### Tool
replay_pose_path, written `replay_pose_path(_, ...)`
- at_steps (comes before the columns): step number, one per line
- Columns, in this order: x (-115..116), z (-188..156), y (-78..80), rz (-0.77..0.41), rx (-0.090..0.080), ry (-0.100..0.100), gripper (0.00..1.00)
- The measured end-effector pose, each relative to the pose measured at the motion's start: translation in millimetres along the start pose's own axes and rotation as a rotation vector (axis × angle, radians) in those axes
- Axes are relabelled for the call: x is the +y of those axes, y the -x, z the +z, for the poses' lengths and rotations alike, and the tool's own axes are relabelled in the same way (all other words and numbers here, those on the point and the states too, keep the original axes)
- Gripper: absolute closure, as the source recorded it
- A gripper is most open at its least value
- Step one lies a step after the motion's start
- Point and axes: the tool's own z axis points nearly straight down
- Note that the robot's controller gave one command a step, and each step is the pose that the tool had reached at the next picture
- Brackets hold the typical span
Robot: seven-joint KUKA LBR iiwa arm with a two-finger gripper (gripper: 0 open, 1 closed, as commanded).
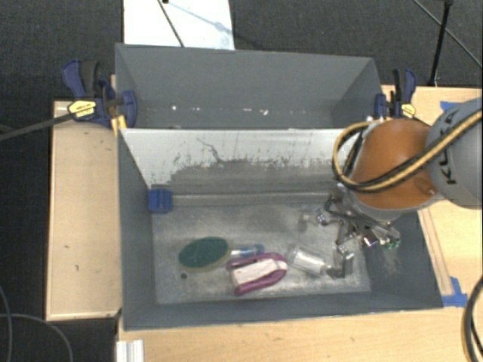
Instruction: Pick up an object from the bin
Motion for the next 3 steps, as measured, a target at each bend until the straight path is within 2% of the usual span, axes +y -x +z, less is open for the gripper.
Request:
replay_pose_path(1,17,33,-16.9,0.327,-0.004,-0.002,0.0)
replay_pose_path(2,16,32,-16.1,0.32,-0.006,-0.003,1.0)
replay_pose_path(3,-16,-130,-10.5,0.295,-0.016,-0.009,1.0)
